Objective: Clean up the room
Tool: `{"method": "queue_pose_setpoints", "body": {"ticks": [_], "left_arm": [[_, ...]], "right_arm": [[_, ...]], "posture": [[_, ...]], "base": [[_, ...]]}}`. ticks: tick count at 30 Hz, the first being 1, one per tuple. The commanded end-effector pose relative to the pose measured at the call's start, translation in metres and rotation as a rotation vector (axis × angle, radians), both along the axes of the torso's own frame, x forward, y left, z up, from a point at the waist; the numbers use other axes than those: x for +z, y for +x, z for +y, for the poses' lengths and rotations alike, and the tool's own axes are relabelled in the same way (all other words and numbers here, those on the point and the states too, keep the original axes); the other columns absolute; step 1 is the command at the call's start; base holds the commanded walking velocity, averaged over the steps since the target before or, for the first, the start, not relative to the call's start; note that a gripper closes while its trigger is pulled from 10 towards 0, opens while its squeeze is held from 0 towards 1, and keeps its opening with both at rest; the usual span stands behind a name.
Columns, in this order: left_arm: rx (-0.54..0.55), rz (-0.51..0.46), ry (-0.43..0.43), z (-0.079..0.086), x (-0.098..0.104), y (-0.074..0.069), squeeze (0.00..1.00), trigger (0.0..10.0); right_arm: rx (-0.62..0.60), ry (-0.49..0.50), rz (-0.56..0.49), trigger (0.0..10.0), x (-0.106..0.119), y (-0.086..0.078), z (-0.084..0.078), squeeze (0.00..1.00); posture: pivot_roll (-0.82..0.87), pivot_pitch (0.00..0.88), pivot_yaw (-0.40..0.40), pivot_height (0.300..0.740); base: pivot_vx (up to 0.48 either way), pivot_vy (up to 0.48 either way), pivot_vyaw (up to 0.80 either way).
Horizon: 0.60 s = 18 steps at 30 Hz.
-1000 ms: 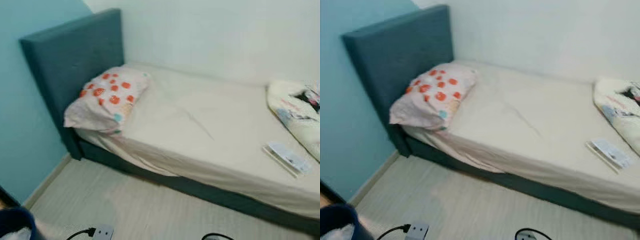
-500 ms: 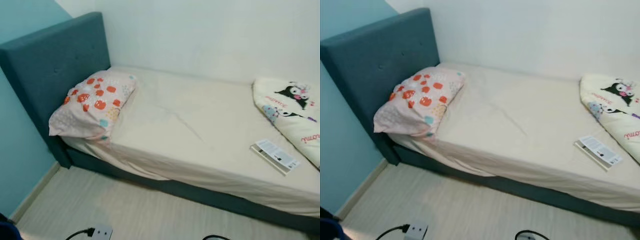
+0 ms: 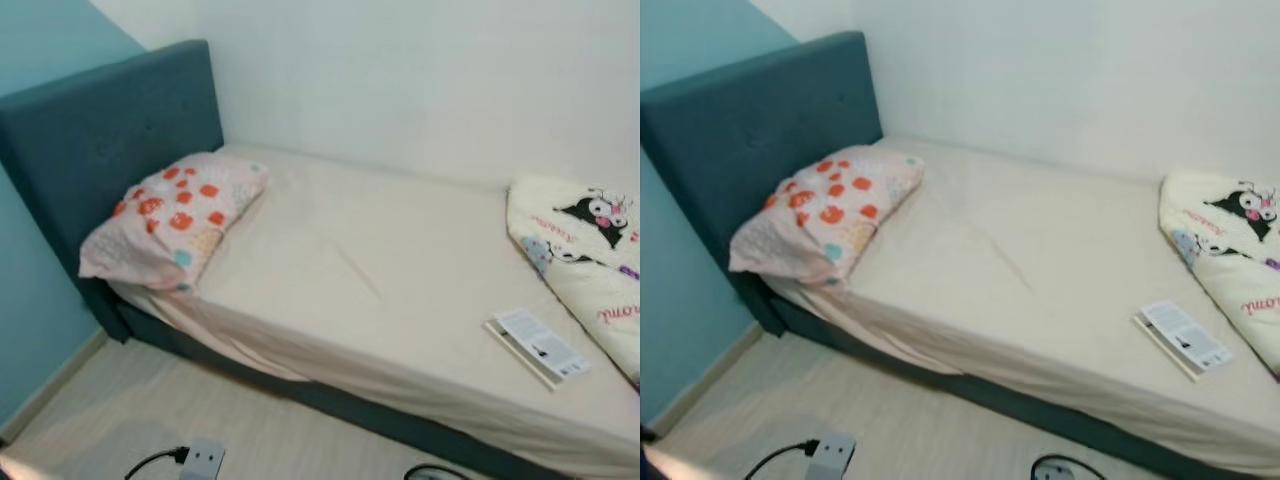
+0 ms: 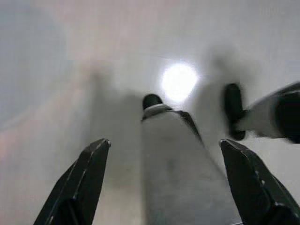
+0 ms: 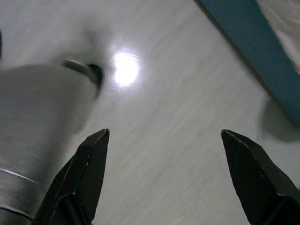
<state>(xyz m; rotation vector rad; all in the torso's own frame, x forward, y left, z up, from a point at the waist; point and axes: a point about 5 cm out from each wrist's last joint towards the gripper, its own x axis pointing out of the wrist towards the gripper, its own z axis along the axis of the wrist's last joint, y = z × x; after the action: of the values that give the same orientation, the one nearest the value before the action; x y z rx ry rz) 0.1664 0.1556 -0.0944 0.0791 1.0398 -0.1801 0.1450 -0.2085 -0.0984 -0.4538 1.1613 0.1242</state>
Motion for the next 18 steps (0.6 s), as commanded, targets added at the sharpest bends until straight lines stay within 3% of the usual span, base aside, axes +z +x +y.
{"method": "queue_pose_setpoints", "body": {"ticks": [1, 18], "left_arm": [[0.003, -0.003, 0.011, 0.0053, 0.0009, 0.0016, 0.00, 10.0], [-0.011, -0.008, 0.011, 0.0058, 0.0019, 0.0037, 0.00, 10.0]], "right_arm": [[0.001, 0.015, 0.005, 10.0, -0.0007, 0.0005, 0.0050, 0.00], [0.003, 0.019, 0.012, 10.0, -0.0024, -0.0029, 0.0082, 0.00]], "posture": [[-0.07, 0.037, -0.023, 0.737], [-0.08, 0.039, -0.009, 0.737]], "base": [[0.000, -0.480, 0.00], [0.000, -0.471, 0.00]]}}
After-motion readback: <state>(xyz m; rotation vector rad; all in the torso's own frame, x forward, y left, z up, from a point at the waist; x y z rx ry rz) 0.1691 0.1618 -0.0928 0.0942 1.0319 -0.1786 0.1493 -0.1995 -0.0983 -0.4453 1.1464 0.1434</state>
